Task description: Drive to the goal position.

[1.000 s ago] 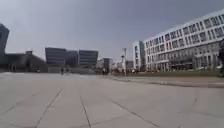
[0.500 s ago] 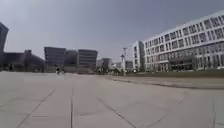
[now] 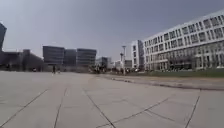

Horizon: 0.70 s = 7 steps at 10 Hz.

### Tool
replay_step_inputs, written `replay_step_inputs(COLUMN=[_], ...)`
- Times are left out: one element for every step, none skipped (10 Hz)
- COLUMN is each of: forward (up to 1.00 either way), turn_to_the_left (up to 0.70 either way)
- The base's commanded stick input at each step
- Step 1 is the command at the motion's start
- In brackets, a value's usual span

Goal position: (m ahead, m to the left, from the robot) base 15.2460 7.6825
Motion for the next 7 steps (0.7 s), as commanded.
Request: replay_step_inputs(forward=[0.85,0.85,0.85,0.85,0.85,0.85,0.85], turn_to_the_left=[0.00,0.00,0.00,0.00,0.00,0.00,0.00])
